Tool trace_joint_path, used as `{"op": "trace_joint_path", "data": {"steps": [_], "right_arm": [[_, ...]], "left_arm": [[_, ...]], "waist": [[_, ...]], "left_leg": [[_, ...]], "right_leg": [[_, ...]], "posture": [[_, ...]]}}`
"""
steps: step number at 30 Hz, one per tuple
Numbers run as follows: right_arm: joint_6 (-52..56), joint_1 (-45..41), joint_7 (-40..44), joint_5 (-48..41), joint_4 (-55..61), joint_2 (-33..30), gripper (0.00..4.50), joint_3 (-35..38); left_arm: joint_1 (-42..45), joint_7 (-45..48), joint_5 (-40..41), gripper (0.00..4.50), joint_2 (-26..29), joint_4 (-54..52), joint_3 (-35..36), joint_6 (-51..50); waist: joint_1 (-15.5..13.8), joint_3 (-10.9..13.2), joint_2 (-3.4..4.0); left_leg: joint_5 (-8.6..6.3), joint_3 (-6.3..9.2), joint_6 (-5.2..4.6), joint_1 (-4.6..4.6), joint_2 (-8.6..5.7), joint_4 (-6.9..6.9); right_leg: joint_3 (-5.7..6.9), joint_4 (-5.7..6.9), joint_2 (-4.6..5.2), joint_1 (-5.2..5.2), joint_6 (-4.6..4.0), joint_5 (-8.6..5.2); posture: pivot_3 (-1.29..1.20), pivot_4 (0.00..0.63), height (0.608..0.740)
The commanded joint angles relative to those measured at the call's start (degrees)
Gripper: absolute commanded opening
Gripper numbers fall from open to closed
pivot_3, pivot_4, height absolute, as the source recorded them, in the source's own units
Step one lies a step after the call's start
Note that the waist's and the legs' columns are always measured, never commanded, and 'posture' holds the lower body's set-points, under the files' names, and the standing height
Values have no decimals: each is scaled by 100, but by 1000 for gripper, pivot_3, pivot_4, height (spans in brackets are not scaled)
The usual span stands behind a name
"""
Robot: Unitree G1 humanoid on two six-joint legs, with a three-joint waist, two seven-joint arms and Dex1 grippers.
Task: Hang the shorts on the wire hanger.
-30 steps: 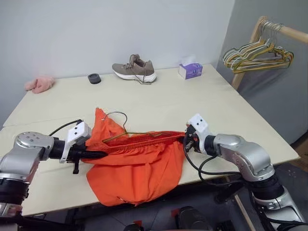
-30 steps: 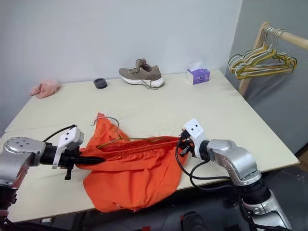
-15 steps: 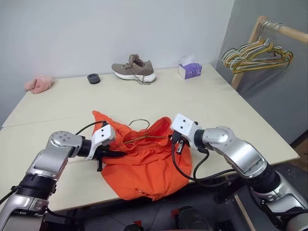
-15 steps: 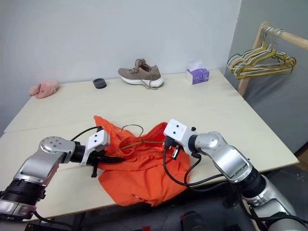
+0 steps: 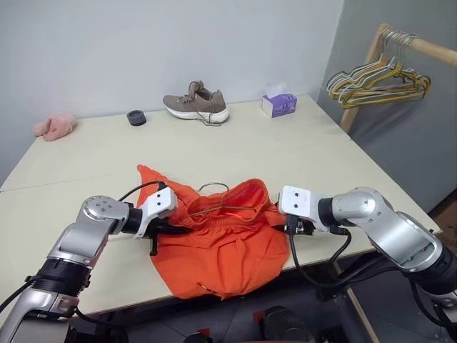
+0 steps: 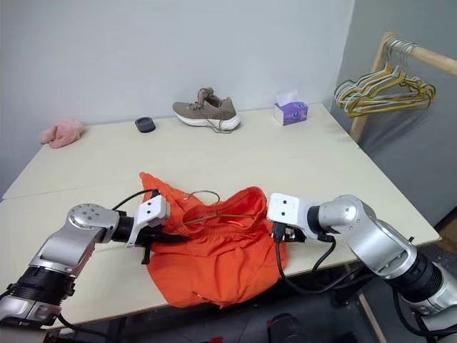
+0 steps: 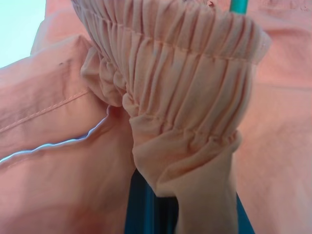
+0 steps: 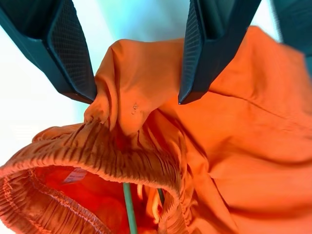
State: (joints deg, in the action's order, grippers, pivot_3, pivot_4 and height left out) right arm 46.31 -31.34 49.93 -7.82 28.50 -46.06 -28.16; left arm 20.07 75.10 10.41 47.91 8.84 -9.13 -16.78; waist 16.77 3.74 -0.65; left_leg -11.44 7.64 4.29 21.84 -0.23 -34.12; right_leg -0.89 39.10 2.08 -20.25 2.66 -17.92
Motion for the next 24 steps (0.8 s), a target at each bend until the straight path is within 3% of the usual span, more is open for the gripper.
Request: {"op": "trace_joint_path", "data": {"steps": [1,12,17,23,24], "right_arm": [[-2,-122,-19,52,-183,206,2798,89],[-963,-833,394,747,-1672,809,2798,-544],[-981,-856,645,623,-1757,780,2798,-256],[-1057,-807,820,741,-1774,968,2798,-475],[-1122,-824,868,807,-1835,1018,2629,-587]], "left_arm": [[62,7,-13,0,-5,-164,5,98],[40,78,-33,0,33,-320,-7,46],[-17,40,0,0,50,-374,58,12],[-3,26,56,0,-39,-441,33,-41],[25,39,83,0,-70,-454,25,-62]], "waist": [[39,0,-1],[80,0,0],[60,0,0],[64,-1,0],[65,-1,0]], "left_leg": [[0,0,0,0,0,-1],[0,0,0,1,-4,-8],[0,2,0,3,-5,-9],[0,3,0,0,-4,-12],[0,3,0,0,-4,-13]], "right_leg": [[0,0,0,1,1,1],[-2,0,1,3,5,3],[-2,-1,3,4,5,3],[-1,3,3,5,6,3],[-1,3,2,5,6,3]], "posture": [[-301,0,740],[-278,0,740],[-280,0,740],[-285,0,740],[-285,0,740]]}}
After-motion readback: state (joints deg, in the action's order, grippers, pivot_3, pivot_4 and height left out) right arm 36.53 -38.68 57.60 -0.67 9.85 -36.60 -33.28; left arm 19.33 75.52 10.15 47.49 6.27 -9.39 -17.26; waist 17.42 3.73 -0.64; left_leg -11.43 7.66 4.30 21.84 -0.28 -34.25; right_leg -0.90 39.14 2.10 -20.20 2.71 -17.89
